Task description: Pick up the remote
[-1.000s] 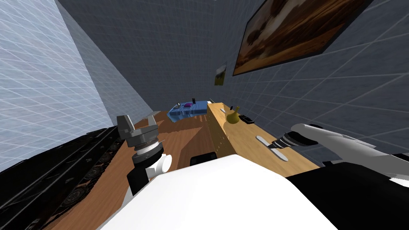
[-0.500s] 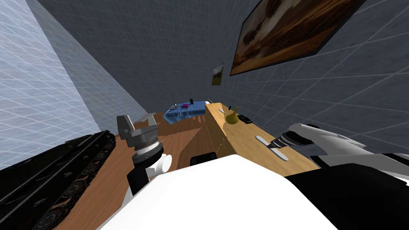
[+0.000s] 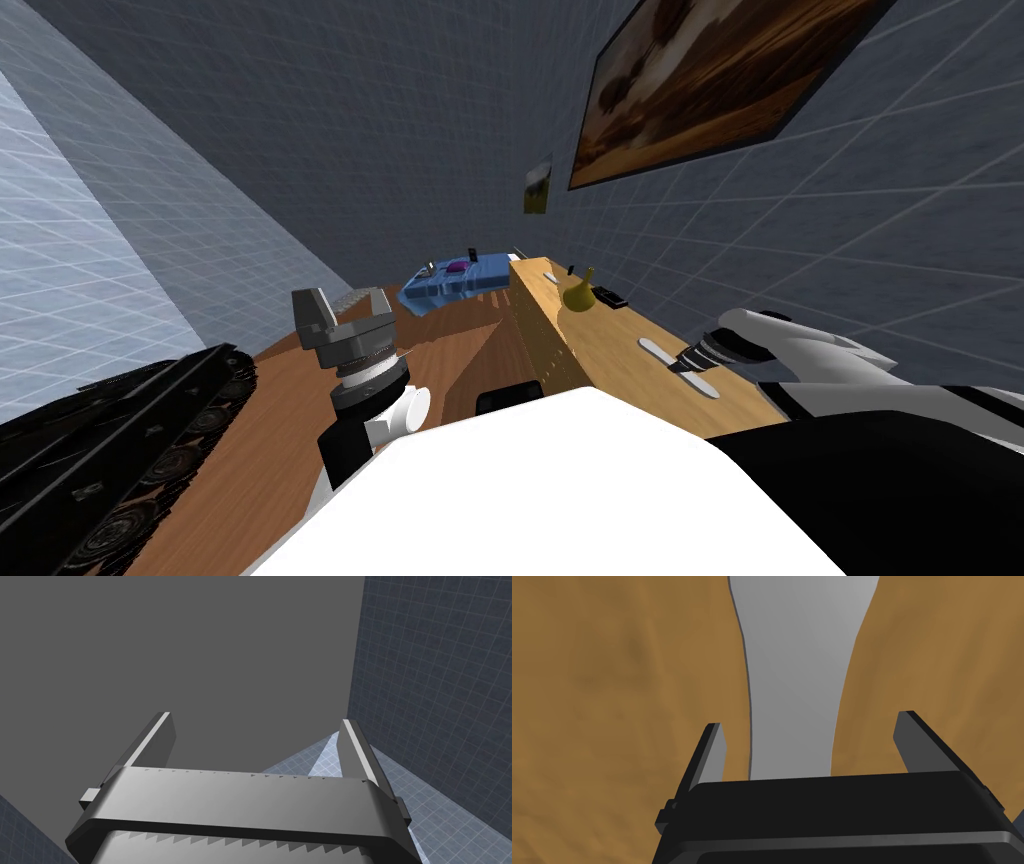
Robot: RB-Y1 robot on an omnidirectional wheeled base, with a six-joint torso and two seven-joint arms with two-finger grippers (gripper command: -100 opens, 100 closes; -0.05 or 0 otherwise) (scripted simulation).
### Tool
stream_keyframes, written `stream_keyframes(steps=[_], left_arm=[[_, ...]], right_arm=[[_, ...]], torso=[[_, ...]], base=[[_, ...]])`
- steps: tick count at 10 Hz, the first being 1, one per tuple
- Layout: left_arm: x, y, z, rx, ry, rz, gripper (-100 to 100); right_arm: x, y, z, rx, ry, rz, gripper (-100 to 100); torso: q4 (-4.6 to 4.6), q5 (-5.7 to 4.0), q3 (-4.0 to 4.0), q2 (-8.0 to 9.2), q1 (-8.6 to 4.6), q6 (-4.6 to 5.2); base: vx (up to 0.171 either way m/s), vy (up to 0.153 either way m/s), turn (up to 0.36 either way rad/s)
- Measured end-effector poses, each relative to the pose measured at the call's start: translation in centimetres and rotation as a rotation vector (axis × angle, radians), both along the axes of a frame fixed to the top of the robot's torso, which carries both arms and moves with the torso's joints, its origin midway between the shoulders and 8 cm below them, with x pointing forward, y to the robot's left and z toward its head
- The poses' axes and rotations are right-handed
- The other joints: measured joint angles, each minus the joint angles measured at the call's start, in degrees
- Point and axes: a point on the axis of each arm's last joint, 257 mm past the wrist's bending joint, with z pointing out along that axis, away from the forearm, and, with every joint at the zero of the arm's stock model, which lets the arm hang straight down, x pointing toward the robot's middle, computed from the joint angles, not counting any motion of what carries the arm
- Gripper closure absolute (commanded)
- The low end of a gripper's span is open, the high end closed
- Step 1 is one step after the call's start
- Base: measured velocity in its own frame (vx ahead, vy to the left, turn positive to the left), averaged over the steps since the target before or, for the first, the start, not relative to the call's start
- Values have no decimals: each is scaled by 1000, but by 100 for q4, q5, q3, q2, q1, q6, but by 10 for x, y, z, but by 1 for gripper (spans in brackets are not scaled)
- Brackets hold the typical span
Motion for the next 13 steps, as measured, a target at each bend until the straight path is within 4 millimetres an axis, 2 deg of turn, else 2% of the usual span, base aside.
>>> stream_keyframes(steps=[1,6,7,11,12,13], left_arm=[[0,0,0,0,0,0,0],[0,0,0,0,0,0,0],[0,0,0,0,0,0,0],[0,0,0,0,0,0,0],[0,0,0,0,0,0,0],[0,0,0,0,0,0,0]], right_arm=[[7,4,-2,12,-12,12,-100],[4,9,-10,22,11,57,-100],[4,8,-10,21,12,59,100],[4,8,-10,21,12,59,100],[4,8,-10,21,12,59,0],[4,9,-10,21,12,59,100]], torso=[[-1,-1,-2,-5,10,7],[0,0,0,0,4,1],[1,-1,5,9,-2,2],[4,-5,11,19,-9,2],[4,-4,11,20,-9,2],[4,-4,11,20,-9,2]], base=[[59,61,-188],[44,28,-82],[0,0,0],[0,0,0],[0,0,0],[-65,-78,253]])
